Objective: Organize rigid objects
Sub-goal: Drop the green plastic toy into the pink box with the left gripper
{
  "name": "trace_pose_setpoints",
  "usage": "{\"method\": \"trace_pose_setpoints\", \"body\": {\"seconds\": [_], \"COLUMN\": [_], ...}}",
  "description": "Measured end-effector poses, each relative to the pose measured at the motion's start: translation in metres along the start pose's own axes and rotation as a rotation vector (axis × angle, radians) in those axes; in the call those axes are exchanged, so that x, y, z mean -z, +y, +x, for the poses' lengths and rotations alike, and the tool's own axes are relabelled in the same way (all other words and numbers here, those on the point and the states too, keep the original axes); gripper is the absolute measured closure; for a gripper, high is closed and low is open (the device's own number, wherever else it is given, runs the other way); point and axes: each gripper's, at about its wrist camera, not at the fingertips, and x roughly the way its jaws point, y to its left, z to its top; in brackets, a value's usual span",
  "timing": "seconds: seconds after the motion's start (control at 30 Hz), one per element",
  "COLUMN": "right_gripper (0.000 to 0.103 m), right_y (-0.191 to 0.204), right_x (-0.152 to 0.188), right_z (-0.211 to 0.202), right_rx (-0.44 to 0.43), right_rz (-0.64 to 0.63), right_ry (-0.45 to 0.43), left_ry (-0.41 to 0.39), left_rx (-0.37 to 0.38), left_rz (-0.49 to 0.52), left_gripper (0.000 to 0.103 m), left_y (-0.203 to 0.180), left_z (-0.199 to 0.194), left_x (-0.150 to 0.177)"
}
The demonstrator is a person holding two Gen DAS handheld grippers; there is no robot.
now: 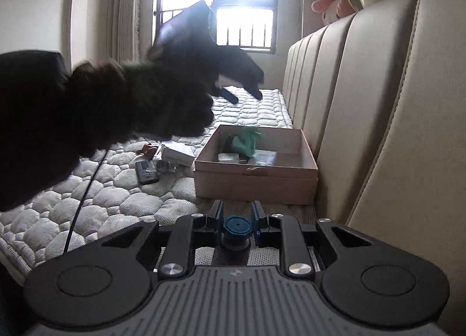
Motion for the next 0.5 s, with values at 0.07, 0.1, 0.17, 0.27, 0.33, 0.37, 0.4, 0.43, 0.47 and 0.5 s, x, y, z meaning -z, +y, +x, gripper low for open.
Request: {"method": "trace_pose_setpoints", "body": {"seconds": [0.07,0.1,0.17,0.27,0.33,0.37,0.4,0.43,0.47,0.5], "right_gripper": [0.083,0.083,0.083,0.083,0.083,0.083,0.083,0.083,0.083,0.083], "right_y": [0.001,0.001,0.0,-0.003,-0.004,-0.005,-0.006,-0.006,-0.007,-0.008], "right_x": [-0.001,-0.001,-0.003,-0.009,-0.015,-0.019,-0.023,-0.029,-0.036,-0.044], "right_z": [0.0,0.001,0.003,0.01,0.013,0.013,0.013,0.011,0.009,0.007], "right_rx": [0.013,0.02,0.032,0.038,0.046,0.049,0.056,0.067,0.08,0.093], "right_rz": [-0.013,-0.019,-0.024,-0.013,-0.01,-0.013,-0.017,-0.021,-0.024,-0.029], "right_ry": [0.004,0.007,0.019,0.047,0.059,0.061,0.061,0.057,0.051,0.04], "left_ry": [0.006,0.008,0.004,0.0,0.008,0.011,0.016,0.027,0.038,0.046], "left_rx": [0.017,0.03,0.039,-0.008,-0.032,-0.04,-0.046,-0.051,-0.053,-0.051], "left_rz": [0.002,0.004,0.028,0.073,0.084,0.078,0.064,0.043,0.018,-0.005], "left_gripper": [0.057,0.057,0.057,0.057,0.057,0.057,0.057,0.057,0.057,0.057], "left_y": [0.002,0.004,0.005,0.013,0.021,0.026,0.031,0.037,0.043,0.048], "left_z": [-0.004,-0.01,-0.027,-0.056,-0.081,-0.092,-0.102,-0.112,-0.119,-0.128], "left_x": [0.007,0.012,0.023,0.044,0.061,0.069,0.078,0.085,0.093,0.101]}}
